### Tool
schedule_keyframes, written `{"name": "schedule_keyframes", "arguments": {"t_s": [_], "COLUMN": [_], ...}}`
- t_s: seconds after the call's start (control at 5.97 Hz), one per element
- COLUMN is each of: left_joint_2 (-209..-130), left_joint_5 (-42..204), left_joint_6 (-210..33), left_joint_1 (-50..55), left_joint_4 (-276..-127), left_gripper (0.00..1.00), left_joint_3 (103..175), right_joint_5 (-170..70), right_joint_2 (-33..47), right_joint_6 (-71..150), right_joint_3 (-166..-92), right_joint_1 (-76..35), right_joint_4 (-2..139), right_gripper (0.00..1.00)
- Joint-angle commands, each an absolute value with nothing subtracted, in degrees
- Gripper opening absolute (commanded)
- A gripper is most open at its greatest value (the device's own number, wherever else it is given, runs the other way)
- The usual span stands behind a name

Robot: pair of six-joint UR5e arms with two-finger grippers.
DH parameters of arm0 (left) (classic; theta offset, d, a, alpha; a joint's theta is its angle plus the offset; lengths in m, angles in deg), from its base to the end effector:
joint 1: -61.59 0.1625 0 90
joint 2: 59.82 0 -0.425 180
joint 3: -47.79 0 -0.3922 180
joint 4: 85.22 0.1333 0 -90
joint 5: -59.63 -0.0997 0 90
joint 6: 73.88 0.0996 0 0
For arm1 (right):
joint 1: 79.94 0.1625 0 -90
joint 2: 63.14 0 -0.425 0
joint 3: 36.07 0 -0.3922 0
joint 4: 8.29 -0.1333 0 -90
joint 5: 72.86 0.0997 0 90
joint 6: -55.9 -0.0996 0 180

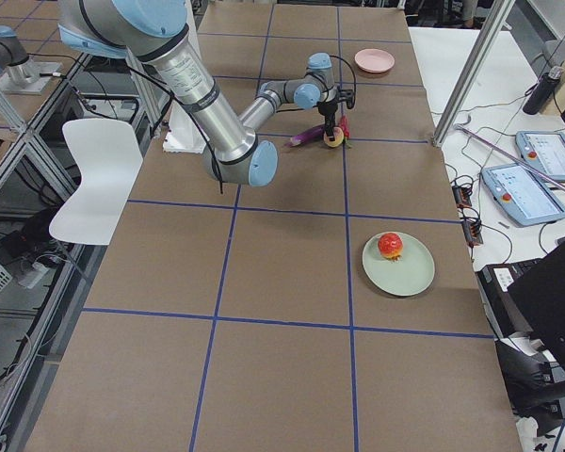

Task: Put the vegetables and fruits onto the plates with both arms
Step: 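Carry the peach with the right gripper and release it on the green plate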

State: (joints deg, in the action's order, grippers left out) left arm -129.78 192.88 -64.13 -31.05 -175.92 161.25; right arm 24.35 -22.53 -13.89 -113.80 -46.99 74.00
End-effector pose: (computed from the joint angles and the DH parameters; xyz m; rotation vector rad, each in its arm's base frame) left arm -0.0811 -0.3472 0.6036 0.1496 0.7434 0.1452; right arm -0.5853 -0.5233 0.2022 0.2431 -0.7530 0.1614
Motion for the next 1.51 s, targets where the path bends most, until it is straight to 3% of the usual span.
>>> {"name": "schedule_keyframes", "arguments": {"t_s": [0.0, 0.5, 1.01, 1.34], "left_joint_2": [-129.78, -129.78, -129.7, -129.7], "left_joint_5": [192.88, 195.85, 195.95, 195.95], "left_joint_6": [-64.13, -64.22, -64.13, -64.13], "left_joint_1": [-31.05, -30.96, -30.96, -30.96], "left_joint_4": [-175.92, -175.84, -175.84, -175.92], "left_gripper": [1.0, 1.0, 1.0, 1.0], "left_joint_3": [161.25, 161.08, 160.99, 161.08], "right_joint_5": [28.97, 43.97, 58.14, 59.15], "right_joint_2": [-21.49, -10.18, -8.12, -5.23], "right_joint_6": [-6.12, 17.52, 48.16, 57.13], "right_joint_3": [-114.38, -113.5, -99.05, -93.13], "right_joint_1": [-40.43, -23.84, -5.73, -1.81], "right_joint_4": [73.98, 65.85, 65.54, 64.23], "right_gripper": [0.0, 0.0, 0.0, 0.0]}}
